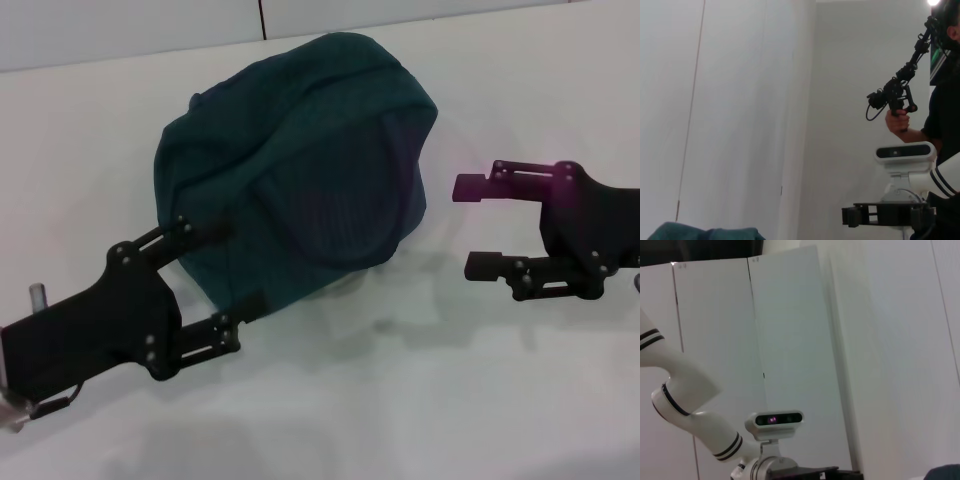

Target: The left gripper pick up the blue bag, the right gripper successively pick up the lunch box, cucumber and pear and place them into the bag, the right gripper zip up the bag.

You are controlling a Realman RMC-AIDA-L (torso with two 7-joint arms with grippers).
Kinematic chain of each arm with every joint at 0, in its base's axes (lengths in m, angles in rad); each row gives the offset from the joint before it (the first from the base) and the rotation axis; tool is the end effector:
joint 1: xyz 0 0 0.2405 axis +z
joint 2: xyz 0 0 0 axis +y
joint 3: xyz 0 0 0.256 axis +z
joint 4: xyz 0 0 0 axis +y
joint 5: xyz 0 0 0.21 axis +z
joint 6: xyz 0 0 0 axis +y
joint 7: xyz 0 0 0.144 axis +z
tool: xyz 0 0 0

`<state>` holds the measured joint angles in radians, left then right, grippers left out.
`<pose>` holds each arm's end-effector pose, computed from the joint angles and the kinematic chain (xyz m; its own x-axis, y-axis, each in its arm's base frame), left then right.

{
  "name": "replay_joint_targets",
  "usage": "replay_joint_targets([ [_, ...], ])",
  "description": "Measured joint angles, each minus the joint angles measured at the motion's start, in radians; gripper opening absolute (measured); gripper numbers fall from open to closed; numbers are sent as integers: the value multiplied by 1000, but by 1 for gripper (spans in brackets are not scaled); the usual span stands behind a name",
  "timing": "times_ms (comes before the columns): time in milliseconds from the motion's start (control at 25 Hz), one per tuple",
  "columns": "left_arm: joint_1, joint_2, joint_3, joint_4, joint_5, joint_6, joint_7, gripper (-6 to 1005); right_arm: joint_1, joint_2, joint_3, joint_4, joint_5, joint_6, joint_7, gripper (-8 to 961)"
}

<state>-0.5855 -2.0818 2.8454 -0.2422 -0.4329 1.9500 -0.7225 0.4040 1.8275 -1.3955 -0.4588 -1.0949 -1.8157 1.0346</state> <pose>-0.2506 0.2587 -0.0260 0.5911 0.0418 0.8055 0.2271 -0.9669 -0.1165 0.2583 0.2785 0.0473 0.6671 -0.0634 -0.7423 -0.1645 -0.9843 -0.0638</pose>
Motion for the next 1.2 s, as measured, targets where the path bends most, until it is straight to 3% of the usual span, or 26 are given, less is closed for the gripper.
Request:
replay_joint_targets([
  [880, 24, 0, 0, 15, 0, 10, 29, 816, -12, 44, 45, -3, -28, 63, -8, 751],
  [1040, 10, 3, 0, -15, 32, 5, 4, 816, -2, 40, 46, -15, -70, 72, -7, 751],
  [1200, -11, 14, 0, -75, 39, 13, -60, 816, 0, 14, 47, -85, -114, 107, 44, 751],
])
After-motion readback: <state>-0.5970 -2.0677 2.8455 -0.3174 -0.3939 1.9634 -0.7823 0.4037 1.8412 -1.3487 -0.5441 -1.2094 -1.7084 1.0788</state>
